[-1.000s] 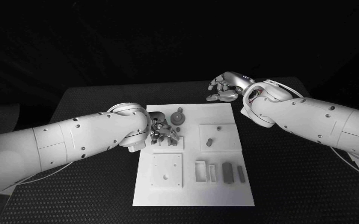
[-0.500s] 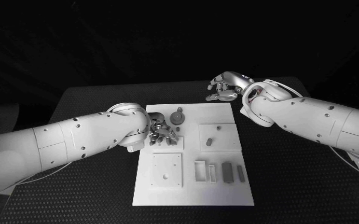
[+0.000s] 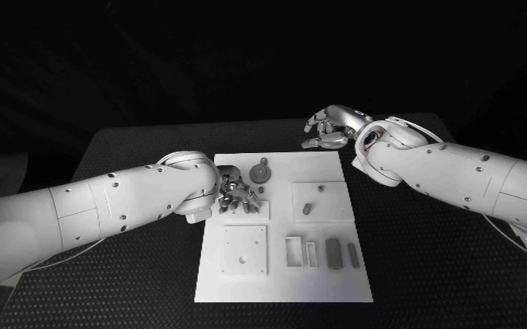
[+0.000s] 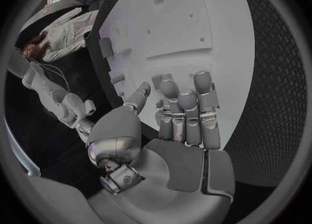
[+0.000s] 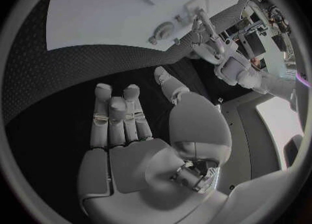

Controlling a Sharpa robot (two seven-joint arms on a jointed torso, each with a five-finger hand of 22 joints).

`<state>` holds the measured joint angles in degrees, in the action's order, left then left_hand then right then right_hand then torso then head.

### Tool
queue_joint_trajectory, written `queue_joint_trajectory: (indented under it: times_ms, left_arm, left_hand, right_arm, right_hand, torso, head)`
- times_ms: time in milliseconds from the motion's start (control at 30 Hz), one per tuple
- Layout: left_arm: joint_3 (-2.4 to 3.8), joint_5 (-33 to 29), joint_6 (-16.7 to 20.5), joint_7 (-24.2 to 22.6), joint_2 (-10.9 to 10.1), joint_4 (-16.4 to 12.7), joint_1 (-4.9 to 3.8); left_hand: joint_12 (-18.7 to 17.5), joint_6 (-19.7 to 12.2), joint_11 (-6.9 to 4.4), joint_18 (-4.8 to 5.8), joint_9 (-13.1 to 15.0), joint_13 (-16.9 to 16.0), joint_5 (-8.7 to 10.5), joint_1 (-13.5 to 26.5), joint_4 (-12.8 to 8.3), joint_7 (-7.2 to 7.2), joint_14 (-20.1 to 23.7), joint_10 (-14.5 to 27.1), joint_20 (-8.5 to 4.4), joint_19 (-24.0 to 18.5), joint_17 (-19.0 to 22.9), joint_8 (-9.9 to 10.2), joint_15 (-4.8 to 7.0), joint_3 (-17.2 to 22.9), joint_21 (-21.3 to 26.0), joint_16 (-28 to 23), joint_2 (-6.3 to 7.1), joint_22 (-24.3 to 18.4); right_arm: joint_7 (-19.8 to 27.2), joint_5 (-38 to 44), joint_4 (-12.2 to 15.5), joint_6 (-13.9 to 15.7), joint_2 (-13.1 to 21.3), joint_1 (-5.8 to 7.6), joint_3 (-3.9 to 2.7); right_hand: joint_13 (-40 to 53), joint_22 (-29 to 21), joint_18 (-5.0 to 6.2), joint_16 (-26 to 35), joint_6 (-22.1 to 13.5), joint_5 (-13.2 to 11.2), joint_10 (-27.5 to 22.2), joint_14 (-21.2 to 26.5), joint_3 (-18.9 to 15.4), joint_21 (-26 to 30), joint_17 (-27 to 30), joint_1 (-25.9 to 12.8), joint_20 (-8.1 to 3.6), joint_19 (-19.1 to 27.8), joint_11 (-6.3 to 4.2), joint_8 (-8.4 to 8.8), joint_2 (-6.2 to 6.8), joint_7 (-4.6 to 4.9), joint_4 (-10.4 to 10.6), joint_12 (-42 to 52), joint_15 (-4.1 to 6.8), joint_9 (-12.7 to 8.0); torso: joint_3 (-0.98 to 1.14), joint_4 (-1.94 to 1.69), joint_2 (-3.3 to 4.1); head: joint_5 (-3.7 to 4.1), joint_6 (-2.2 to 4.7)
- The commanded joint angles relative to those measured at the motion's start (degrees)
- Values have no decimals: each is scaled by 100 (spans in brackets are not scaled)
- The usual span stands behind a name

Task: Assemble the parts on the task board

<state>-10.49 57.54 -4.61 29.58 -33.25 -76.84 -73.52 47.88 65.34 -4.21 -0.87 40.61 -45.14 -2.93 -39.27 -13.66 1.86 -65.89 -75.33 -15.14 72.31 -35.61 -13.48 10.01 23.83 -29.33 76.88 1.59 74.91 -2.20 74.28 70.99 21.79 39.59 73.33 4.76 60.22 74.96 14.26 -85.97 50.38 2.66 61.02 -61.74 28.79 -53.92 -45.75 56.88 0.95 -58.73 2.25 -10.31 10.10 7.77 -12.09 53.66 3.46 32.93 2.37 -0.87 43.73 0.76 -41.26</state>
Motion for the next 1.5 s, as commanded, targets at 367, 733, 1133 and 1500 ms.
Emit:
queue_joint_trajectory:
  times_ms: [367, 733, 1133, 1500]
  left_arm:
    - [-3, -34, -119, 4, 37, 22, 7]
    - [-8, 17, -266, 60, 30, 17, 8]
    - [-13, 133, -403, 158, 37, 47, 8]
    - [-16, 108, -295, 121, 81, 142, 20]
  left_hand:
    - [29, -36, -4, -88, -9, -8, -4, 50, 68, 34, 19, 23, -15, 21, 19, 30, 15, 8, -34, 42, 38, 118]
    - [56, -40, -3, -87, -8, -19, -26, -76, 12, 35, 23, 28, -22, 26, 34, 33, 16, 66, -59, 77, -14, 123]
    - [64, -82, 12, -74, -22, -19, -30, -75, 2, 51, 43, 51, -14, 13, 54, 60, 5, 51, -68, 89, -8, 121]
    - [74, -133, 27, -74, -41, -19, -27, 13, 82, 68, 57, 66, -15, -1, 78, 97, -6, 27, -70, 105, -12, 116]
  right_arm:
    - [50, 50, 3, -64, -6, -2, -3]
    - [54, 46, 19, -64, -5, -2, -3]
    - [54, 46, 20, -65, -7, -2, -3]
    - [55, 44, 12, -60, -13, -2, -3]
  right_hand:
    - [-8, 82, 74, -8, -83, 19, -22, -28, -28, 34, 6, -47, -19, 1, 14, -10, -31, 110, 5, 36, 26, -8]
    - [-9, 83, 74, -8, -83, 20, -21, -28, -29, 34, 6, -51, -19, 0, 14, -11, -31, 110, 8, 38, 26, -9]
    - [-12, 83, 74, -9, -83, 19, -20, -29, -30, 34, 7, -58, -18, 0, 14, -12, -30, 110, 13, 41, 26, -10]
    - [-14, 83, 74, -9, -83, 19, -20, -30, -31, 34, 8, -63, -18, 0, 14, -12, -29, 111, 17, 42, 26, -11]
  torso:
    - [2, 0, -2]
    - [-1, -6, 1]
    - [2, -3, -1]
    - [4, 5, 4]
  head:
    - [11, -6]
    - [20, -20]
    - [16, -20]
    - [22, -15]
